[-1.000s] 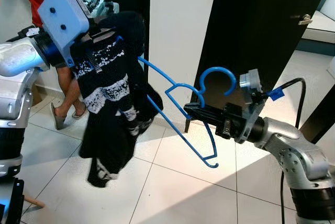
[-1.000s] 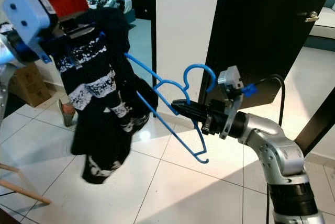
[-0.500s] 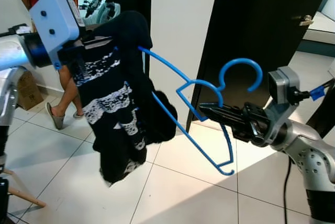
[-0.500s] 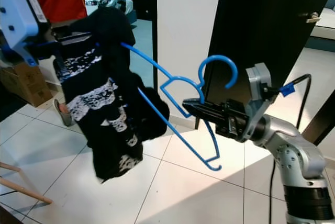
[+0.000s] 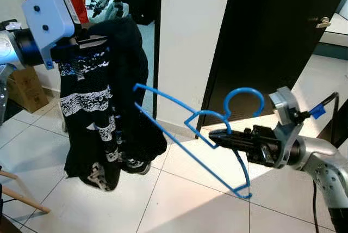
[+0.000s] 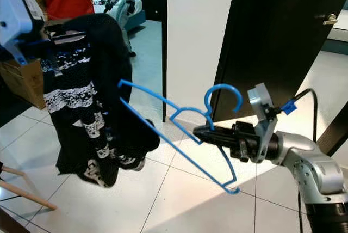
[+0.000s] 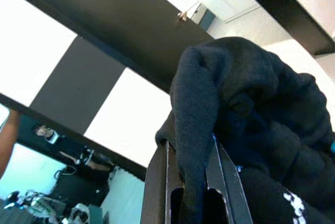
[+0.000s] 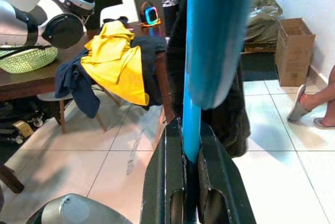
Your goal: Hang hanger
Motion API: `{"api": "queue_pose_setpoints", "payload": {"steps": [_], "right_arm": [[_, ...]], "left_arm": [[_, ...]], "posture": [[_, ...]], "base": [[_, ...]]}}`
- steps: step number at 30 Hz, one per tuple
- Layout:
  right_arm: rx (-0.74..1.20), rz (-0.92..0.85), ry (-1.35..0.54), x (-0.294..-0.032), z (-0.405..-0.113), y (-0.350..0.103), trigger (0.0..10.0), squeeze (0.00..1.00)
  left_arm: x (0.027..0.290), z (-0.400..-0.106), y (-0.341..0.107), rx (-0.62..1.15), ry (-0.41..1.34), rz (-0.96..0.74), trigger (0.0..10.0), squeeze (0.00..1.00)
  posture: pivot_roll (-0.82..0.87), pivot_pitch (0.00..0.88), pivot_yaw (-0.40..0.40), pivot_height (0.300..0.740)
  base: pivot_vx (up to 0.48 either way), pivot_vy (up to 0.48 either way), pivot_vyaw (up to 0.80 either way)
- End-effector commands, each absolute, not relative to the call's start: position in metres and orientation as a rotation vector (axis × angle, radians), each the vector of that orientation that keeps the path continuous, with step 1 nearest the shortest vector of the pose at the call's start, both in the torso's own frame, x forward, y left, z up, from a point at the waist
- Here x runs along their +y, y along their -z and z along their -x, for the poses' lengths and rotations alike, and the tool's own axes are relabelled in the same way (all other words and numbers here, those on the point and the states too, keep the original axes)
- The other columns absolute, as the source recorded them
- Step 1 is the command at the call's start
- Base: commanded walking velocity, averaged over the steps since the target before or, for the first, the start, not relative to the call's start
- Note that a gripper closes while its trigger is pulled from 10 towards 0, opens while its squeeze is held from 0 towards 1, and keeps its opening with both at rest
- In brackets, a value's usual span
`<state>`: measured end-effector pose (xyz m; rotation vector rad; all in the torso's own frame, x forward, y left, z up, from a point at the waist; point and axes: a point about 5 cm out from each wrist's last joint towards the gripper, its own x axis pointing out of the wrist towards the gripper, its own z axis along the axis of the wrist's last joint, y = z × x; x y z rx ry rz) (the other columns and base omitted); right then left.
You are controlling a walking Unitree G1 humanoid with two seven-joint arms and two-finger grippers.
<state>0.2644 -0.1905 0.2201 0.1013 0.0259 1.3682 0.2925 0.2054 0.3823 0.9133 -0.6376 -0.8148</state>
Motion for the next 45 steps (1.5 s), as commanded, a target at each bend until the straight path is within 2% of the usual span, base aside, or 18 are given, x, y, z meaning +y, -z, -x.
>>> {"api": "queue_pose_setpoints", "payload": {"steps": [1,15,22,28,31,33,34,36,39,45], "right_arm": [[0.044,-0.067,-1.413,-0.182,-0.260,-0.220,10.0,0.00],[-0.042,-0.036,-1.322,-0.174,-0.275,-0.228,10.0,0.00],[-0.056,-0.020,-1.176,-0.178,-0.290,-0.226,10.0,0.00],[-0.087,-0.051,-1.176,-0.183,-0.288,-0.230,10.0,0.00],[-0.039,-0.020,-1.198,-0.190,-0.282,-0.225,10.0,0.00],[-0.039,-0.020,-1.198,-0.190,-0.282,-0.225,10.0,0.00],[0.021,0.001,-1.235,-0.195,-0.275,-0.220,10.0,0.00],[0.021,0.001,-1.235,-0.195,-0.275,-0.220,10.0,0.00],[0.182,0.064,-1.354,-0.200,-0.256,-0.210,10.0,0.00],[0.197,0.126,-1.339,-0.193,-0.260,-0.204,10.0,0.00]], "left_arm": [[0.190,-0.287,-0.388,-0.698,0.879,-0.913,10.0,0.00],[0.165,-0.283,-0.373,-0.681,1.029,-0.883,10.0,0.00],[0.179,-0.287,-0.377,-0.647,0.939,-0.922,10.0,0.00],[0.204,-0.296,-0.382,-0.590,0.781,-1.000,10.0,0.00],[0.226,-0.301,-0.388,-0.562,0.661,-1.019,10.0,0.00],[0.226,-0.301,-0.388,-0.562,0.661,-1.019,10.0,0.00],[0.235,-0.302,-0.391,-0.553,0.615,-1.025,10.0,0.00],[0.235,-0.302,-0.391,-0.553,0.615,-1.025,10.0,0.00],[0.232,-0.300,-0.395,-0.582,0.625,-1.014,10.0,0.00],[0.214,-0.296,-0.396,-0.641,0.700,-0.972,10.0,0.00]], "posture": [[0.01,0.000,-0.052,0.740],[0.01,0.000,-0.051,0.740],[0.01,0.000,-0.050,0.740],[0.01,0.000,-0.050,0.740],[0.01,0.000,-0.050,0.740],[0.01,0.000,-0.050,0.740],[0.01,0.000,-0.050,0.740],[0.01,0.000,-0.050,0.740],[0.01,0.000,-0.051,0.740],[0.01,0.000,-0.051,0.740]], "base": [[0.000,0.000,0.00],[0.000,0.000,0.00],[0.000,0.000,0.00],[0.000,0.000,0.00],[0.000,0.000,0.00],[0.000,0.000,0.00],[0.000,0.000,0.00],[0.000,0.000,0.00],[0.000,0.000,0.00],[0.000,0.000,0.00]]}}
